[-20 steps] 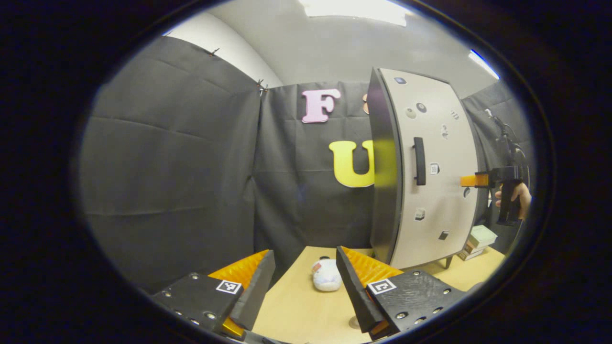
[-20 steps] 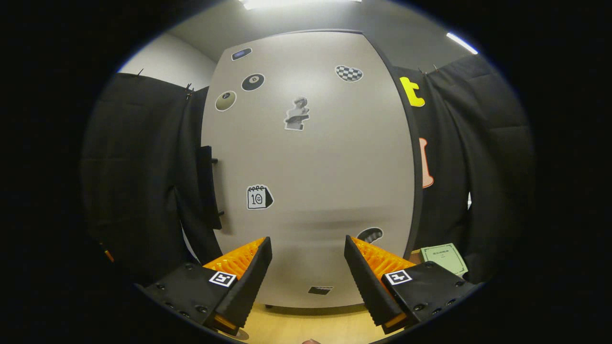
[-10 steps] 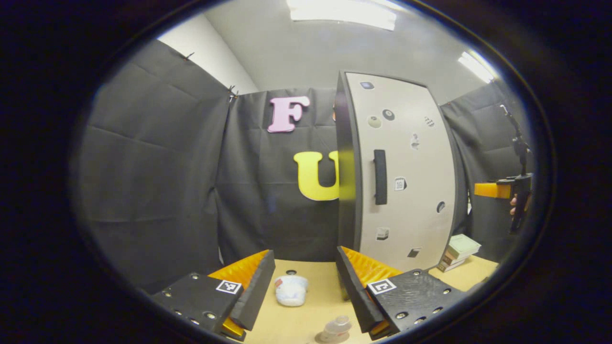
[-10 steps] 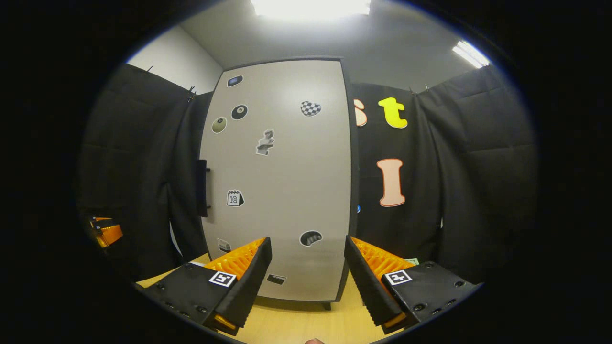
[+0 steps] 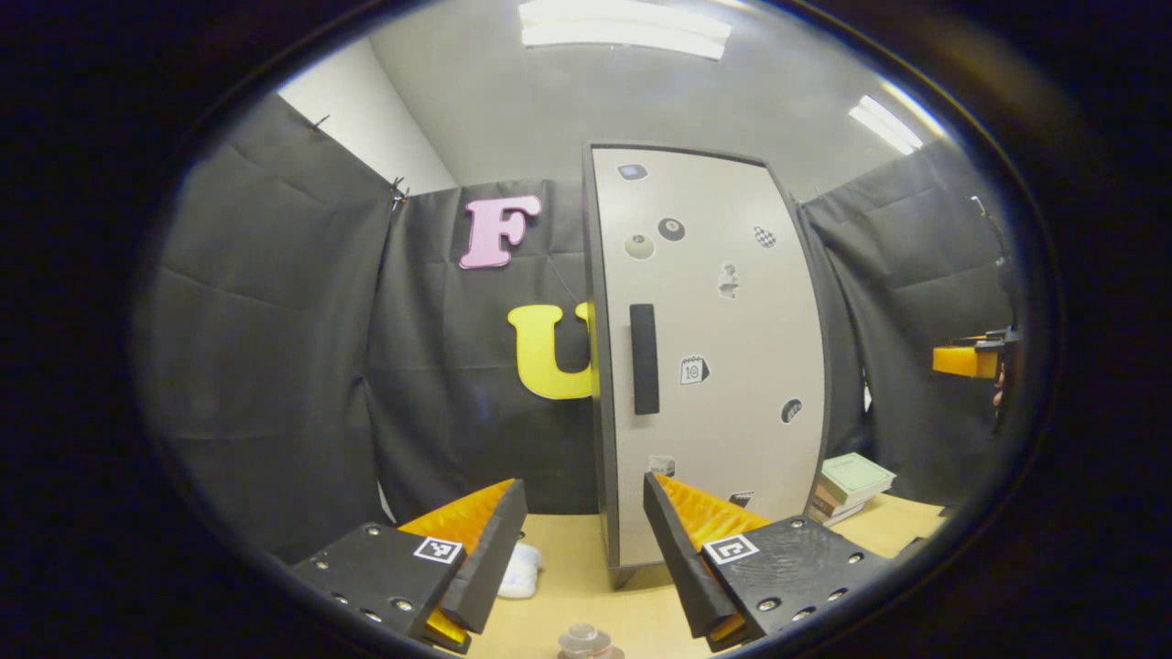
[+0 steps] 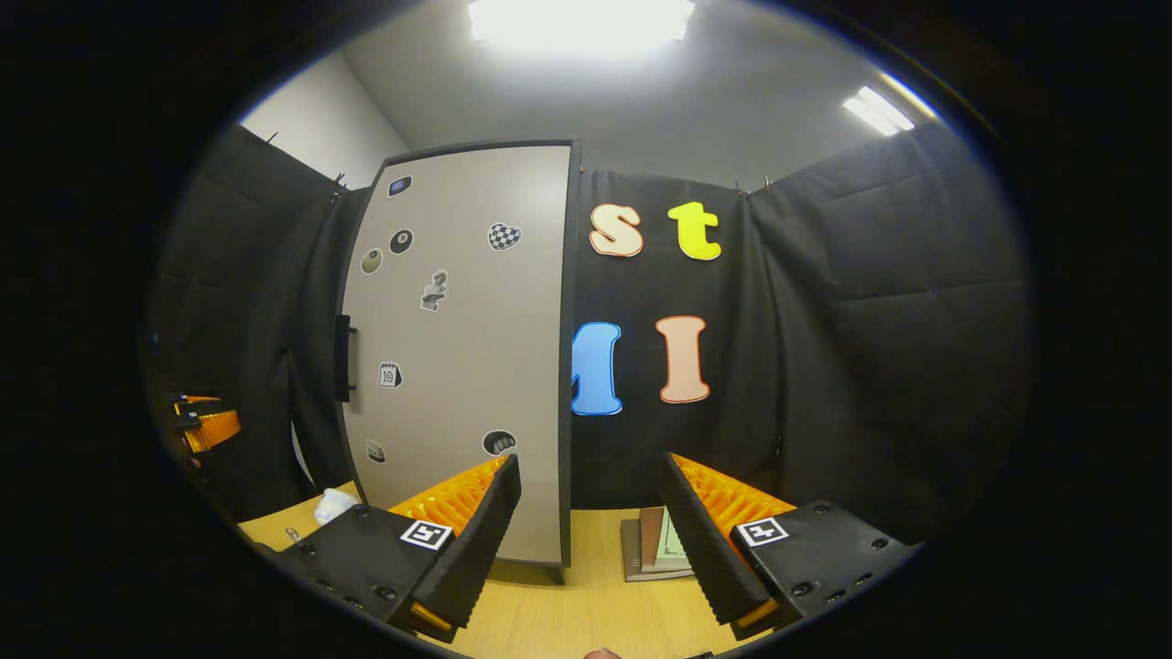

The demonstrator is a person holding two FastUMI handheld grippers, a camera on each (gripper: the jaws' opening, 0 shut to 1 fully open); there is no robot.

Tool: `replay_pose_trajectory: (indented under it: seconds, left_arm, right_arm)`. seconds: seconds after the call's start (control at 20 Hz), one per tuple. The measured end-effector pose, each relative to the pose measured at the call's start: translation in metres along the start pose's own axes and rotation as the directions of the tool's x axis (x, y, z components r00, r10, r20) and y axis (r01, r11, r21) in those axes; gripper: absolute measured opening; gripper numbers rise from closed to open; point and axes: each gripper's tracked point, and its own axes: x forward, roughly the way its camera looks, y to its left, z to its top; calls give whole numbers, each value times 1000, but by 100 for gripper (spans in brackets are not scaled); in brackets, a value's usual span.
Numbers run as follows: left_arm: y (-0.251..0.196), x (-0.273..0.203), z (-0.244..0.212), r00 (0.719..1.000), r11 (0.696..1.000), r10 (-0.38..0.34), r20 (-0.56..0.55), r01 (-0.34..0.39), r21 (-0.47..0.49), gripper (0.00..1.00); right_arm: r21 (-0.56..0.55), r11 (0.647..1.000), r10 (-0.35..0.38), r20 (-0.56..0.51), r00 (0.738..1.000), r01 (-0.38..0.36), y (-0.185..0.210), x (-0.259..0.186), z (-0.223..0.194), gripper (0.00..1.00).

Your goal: Open the cabinet door with the right hand, grasp the bottle in the cabinet with the left hand and place it on the coaster, then close the cabinet door with the right hand.

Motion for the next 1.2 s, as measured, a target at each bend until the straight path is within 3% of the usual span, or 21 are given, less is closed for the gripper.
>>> replay_pose_trajectory:
  seconds: [0.15, 0.4, 0.75, 1.2]
  left_arm:
    - [2, -7, 1, 1000, 1000, 7, -2, -7, 7, 78]
    - [12, -13, 9, 999, 999, 47, -2, -47, 16, 80]
    - [25, -23, 15, 997, 997, 77, 7, -77, 20, 80]
    - [34, -26, 16, 997, 996, 80, 11, -80, 31, 78]
  right_arm:
    - [-6, 1000, -27, -5, 1000, 27, -20, -18, -7, 96]
    - [-27, 1000, -4, 13, 1000, 5, -23, -35, -11, 96]
    - [-27, 999, 46, 11, 999, -45, -4, -30, -14, 97]
    - [17, 999, 42, 6, 999, -42, -1, -20, -15, 96]
